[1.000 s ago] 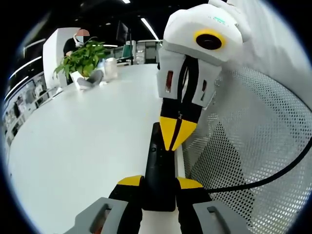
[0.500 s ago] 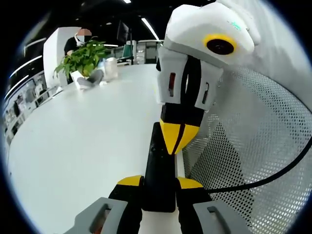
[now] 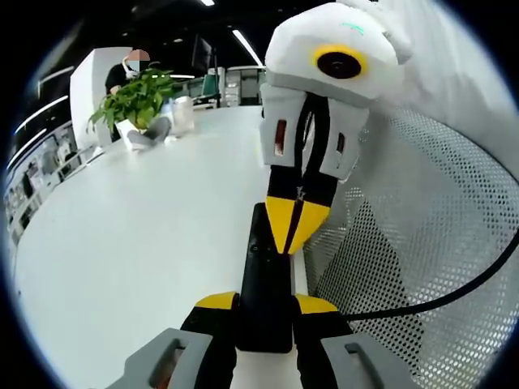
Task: Press the specified remote control buttons in sequence, fully releasing each button before pressing the next.
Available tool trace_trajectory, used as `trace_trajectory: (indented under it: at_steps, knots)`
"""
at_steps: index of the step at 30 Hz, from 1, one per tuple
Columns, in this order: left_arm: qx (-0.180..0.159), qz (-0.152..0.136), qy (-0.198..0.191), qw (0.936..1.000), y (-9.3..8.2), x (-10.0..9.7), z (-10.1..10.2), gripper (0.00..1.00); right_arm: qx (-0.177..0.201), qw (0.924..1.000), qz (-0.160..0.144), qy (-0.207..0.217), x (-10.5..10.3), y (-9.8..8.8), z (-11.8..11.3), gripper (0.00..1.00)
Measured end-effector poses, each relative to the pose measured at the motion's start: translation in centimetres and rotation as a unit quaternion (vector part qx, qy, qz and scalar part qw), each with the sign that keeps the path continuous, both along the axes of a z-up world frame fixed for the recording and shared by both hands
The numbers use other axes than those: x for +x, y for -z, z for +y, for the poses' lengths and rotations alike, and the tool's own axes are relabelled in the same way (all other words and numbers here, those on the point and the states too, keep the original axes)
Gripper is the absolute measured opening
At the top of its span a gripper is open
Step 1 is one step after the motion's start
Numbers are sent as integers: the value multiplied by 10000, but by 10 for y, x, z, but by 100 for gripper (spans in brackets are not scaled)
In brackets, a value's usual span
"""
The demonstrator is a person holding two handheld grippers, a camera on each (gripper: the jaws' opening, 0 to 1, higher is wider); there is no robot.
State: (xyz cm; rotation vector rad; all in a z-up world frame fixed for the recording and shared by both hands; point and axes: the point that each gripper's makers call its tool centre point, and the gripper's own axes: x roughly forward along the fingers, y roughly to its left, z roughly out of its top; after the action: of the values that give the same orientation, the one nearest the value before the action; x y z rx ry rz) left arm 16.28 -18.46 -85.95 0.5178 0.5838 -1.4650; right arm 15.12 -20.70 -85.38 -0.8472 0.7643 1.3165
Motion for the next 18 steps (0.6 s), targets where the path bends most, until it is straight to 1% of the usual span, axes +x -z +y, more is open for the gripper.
trace_trajectory:
  at_steps: [3, 4, 5, 7, 9, 11, 15, 18]
  knots:
    - [10, -19, 21, 10000, 0, 0, 0, 25, 12, 9999, -116, 76, 6, -3, -2, 0]
    - [10, -22, 21, 10000, 0, 0, 0, 25, 43, 9999, -109, 123, 8, -5, -2, 0]
    - [13, -18, 18, 10000, 0, 0, 0, 25, 78, 9998, -37, 192, 10, -5, -2, 0]
    - [14, -23, 24, 10000, 0, 0, 0, 25, 68, 9997, 34, 231, 12, -4, -1, 0]
    - [15, -21, 21, 10000, 0, 0, 0, 25, 51, 9998, 40, 182, 11, -2, 0, 0]
    - [14, -22, 21, 10000, 0, 0, 0, 25, 37, 9998, 111, 141, 10, -1, 2, 0]
    - [14, -19, 23, 10000, 0, 0, 0, 25, -84, 10000, -1, -13, 10, 0, 1, 0]
    - [14, -21, 22, 10000, 0, 0, 0, 25, -133, 9999, 33, -5, 11, 0, 1, 0]
